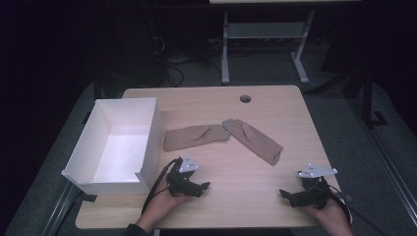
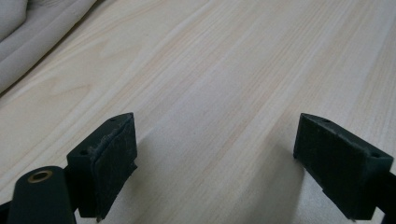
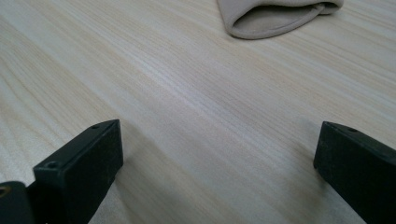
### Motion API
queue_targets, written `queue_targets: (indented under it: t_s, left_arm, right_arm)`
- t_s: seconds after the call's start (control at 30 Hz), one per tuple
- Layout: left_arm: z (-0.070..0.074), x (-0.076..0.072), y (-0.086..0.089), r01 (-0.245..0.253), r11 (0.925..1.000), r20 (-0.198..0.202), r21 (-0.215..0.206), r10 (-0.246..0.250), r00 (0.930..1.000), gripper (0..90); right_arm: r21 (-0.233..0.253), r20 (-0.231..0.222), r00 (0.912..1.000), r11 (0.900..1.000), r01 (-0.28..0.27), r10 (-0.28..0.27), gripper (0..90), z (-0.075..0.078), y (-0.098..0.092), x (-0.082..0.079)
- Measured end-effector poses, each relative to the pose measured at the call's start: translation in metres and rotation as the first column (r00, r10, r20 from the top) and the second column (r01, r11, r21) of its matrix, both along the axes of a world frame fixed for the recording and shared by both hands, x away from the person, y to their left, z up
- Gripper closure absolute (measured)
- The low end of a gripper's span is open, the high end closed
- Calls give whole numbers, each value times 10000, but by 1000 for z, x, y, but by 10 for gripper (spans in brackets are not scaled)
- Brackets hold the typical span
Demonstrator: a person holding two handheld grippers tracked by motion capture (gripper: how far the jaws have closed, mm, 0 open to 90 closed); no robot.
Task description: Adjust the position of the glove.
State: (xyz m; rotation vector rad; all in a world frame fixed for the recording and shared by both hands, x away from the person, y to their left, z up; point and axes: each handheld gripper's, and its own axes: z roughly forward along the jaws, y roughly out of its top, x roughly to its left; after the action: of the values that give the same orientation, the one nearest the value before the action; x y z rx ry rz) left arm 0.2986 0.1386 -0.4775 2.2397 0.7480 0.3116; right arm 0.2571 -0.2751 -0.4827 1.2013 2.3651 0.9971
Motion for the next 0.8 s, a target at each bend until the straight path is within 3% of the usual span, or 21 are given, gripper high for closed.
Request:
queue_targets:
  t_s: [0.2,0.27,0.37,0.6,0.8]
  left_arm:
    - [0,0,2,503,9987,13,-2,-503,9987,128]
    - [0,0,4,686,9976,7,14,-686,9976,128]
    - [0,1,6,908,9959,42,-3,-908,9959,129]
    - [1,1,9,1113,9938,48,53,-1113,9938,130]
    - [0,-2,9,987,9951,25,-66,-987,9951,130]
  right_arm:
    - [3,35,9999,9999,-116,116,41,0,0,3]
    - [30,38,9999,9999,-147,147,144,3,-3,2]
    - [288,-380,9991,9994,-178,189,215,8,-8,4]
    - [361,-69,9981,9975,-608,610,426,18,-7,17]
    - [381,-24,9951,9944,-988,990,641,22,-4,28]
